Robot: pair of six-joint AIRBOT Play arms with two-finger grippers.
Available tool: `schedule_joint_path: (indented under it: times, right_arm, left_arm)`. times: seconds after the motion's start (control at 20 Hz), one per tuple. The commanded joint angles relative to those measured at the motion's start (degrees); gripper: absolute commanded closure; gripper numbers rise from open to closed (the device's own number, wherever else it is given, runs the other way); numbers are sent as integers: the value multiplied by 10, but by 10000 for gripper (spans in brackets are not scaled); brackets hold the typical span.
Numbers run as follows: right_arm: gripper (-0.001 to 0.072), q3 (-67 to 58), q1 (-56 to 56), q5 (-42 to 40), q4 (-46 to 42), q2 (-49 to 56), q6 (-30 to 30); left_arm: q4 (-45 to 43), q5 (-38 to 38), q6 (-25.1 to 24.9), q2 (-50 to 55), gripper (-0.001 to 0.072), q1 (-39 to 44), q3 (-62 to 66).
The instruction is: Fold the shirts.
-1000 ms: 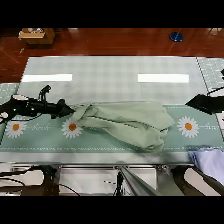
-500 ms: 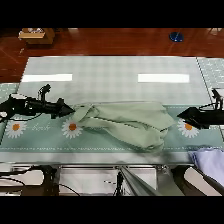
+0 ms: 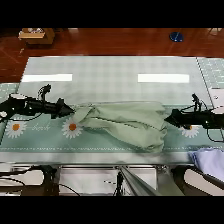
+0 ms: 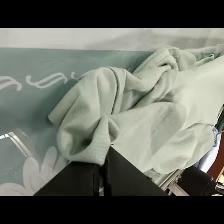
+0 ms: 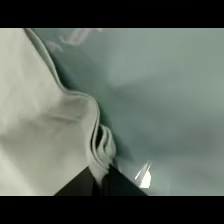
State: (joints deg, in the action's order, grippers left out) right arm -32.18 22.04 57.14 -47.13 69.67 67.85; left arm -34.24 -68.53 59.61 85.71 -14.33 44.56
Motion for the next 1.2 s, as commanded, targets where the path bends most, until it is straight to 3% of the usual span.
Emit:
schedule_joint_path:
  times: [0.0, 0.2, 0.45, 0.75, 1.05, 1.15]
  right_arm:
    - [673, -20, -18, -22, 53, 1, -23]
    - [674, -147, -17, 26, 56, -68, -26]
    - [674, -363, -17, 41, 81, -167, -19]
    - [674, -563, -17, 20, 80, -231, 28]
    - [675, -693, -17, 19, 80, -245, 62]
    - [675, -736, -17, 30, 75, -245, 90]
  left_arm:
    - [0, -2, -1, -10, 690, 0, 3]
    - [4, -33, -4, -82, 691, 0, 81]
    - [5, -37, 36, -218, 692, 0, 312]
    - [4, 50, 42, -333, 691, 0, 579]
    - [3, 91, 43, -419, 692, 0, 638]
    - [-10, 84, 70, -448, 693, 0, 638]
